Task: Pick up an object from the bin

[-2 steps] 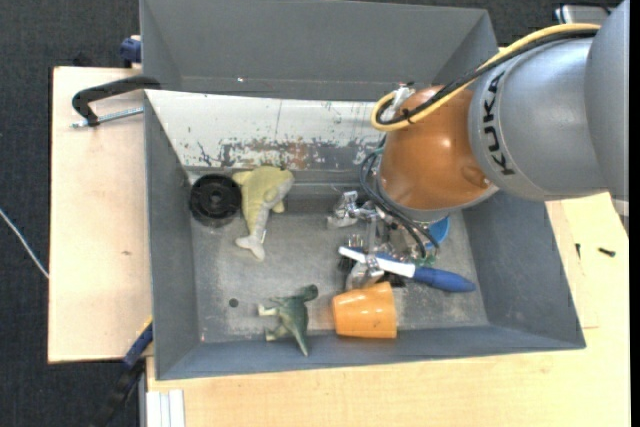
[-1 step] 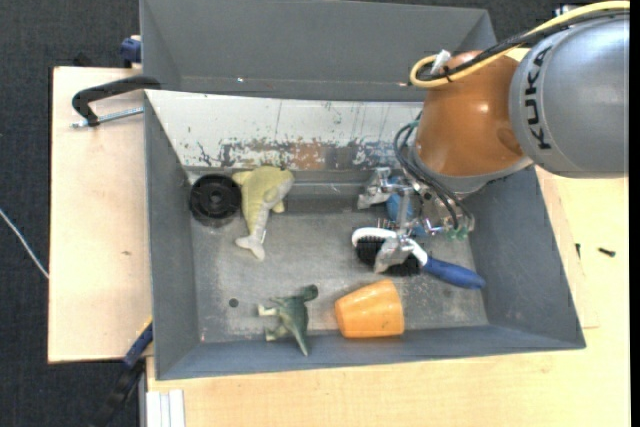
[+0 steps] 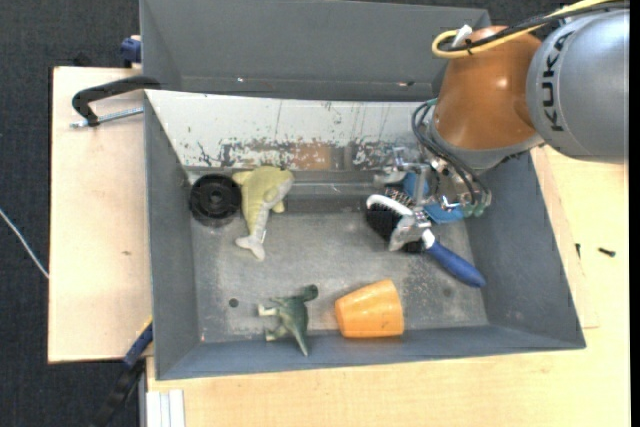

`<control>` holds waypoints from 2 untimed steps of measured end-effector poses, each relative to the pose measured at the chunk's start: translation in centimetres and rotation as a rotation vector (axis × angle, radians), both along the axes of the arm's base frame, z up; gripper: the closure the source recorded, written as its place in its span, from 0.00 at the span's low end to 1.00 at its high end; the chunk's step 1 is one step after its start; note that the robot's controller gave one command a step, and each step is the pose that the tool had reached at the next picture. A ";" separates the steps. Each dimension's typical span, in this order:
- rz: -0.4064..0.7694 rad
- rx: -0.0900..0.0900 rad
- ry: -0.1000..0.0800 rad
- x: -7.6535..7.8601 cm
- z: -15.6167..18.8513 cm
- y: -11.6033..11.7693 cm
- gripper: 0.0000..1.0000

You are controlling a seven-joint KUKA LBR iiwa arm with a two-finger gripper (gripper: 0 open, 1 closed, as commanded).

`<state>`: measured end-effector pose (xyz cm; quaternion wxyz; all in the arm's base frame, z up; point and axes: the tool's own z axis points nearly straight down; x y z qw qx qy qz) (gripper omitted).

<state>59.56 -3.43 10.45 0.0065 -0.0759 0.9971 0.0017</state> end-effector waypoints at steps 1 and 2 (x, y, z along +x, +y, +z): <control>-0.156 0.006 0.006 0.7 -3.0 -1.0 0.00; -0.155 0.001 0.006 0.9 -2.8 -0.7 0.00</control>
Offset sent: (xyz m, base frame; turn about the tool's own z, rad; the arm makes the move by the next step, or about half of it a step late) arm 0.0041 -0.0150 -0.0345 0.1570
